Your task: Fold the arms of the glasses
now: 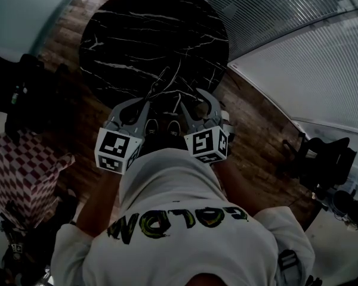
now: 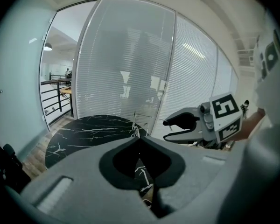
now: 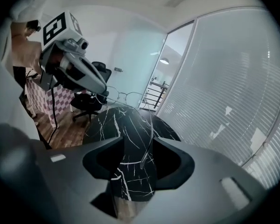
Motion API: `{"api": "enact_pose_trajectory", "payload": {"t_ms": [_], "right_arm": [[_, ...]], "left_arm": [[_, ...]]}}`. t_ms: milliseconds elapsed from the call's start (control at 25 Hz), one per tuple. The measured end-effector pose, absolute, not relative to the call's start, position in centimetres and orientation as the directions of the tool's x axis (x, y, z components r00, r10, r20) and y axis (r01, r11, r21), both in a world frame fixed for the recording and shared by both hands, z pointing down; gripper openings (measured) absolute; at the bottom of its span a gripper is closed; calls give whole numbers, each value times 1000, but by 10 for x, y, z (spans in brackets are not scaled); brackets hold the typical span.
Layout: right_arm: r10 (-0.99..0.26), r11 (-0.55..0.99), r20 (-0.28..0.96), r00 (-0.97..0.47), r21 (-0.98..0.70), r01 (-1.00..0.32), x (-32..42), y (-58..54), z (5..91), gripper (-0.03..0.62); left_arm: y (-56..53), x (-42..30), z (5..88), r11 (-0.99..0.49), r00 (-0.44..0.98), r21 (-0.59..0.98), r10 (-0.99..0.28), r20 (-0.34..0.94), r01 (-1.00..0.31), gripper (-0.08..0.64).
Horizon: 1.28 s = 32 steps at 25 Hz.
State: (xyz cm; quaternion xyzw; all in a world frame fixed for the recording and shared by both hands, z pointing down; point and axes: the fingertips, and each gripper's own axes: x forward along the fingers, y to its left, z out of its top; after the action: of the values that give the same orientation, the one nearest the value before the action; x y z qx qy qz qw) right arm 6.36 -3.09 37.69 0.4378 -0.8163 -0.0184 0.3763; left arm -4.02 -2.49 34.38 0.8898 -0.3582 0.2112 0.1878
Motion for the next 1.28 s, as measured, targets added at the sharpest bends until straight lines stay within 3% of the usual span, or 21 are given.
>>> {"api": "enact_pose_trajectory", "payload": {"t_ms": [640, 1280], "right_arm": [[-664, 727, 570, -484, 339, -597, 5, -13, 374, 193], [-600, 788, 636, -486, 367, -494, 0, -13, 393, 224]], "left_arm": [[-34, -19, 347, -684, 674, 198, -549, 494, -702, 2], [-31, -6, 360, -719, 701, 212, -493, 515, -661, 2]]}}
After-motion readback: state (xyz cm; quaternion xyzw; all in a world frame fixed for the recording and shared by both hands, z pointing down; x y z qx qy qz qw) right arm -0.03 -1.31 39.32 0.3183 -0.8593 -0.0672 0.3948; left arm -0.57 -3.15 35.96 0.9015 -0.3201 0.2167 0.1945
